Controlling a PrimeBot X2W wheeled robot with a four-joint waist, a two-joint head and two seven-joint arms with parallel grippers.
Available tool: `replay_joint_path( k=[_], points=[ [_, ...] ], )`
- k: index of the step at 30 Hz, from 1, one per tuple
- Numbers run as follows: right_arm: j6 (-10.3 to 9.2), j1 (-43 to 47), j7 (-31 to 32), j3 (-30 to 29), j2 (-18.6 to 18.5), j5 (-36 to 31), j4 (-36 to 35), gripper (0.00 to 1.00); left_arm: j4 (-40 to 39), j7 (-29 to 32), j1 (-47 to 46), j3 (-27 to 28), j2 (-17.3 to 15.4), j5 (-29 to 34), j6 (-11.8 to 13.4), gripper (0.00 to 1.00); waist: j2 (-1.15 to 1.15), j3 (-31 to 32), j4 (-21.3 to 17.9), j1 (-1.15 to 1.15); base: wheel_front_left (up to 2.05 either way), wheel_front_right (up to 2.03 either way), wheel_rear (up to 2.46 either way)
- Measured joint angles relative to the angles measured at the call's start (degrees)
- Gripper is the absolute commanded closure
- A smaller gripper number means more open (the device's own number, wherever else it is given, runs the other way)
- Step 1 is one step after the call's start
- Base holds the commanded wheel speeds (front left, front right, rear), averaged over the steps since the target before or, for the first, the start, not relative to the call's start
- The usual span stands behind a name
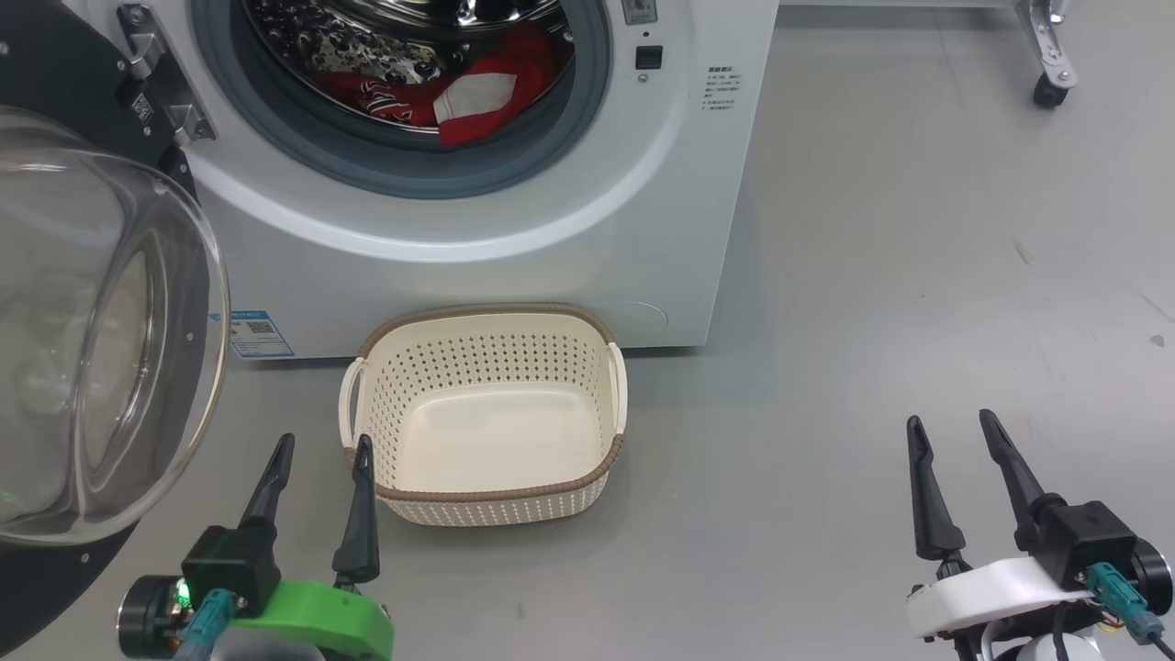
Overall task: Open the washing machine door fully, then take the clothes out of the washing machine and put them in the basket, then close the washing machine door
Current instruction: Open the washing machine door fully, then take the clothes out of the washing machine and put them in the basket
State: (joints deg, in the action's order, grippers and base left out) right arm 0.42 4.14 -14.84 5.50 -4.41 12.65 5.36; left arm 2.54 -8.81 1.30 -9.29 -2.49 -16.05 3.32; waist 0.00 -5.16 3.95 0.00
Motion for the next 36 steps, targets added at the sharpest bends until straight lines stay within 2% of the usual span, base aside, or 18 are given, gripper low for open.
replay_joint_path(
  k=[36],
  points=[
    [-0.15,1.1,0.0,-1.4,0.0,0.1,-1.4,0.00,-1.1,1.6,0.0,-1.5,0.0,2.1,1.6,0.00,0.00,-0.7,-1.6,0.00,0.00,0.00,0.00]
  ],
)
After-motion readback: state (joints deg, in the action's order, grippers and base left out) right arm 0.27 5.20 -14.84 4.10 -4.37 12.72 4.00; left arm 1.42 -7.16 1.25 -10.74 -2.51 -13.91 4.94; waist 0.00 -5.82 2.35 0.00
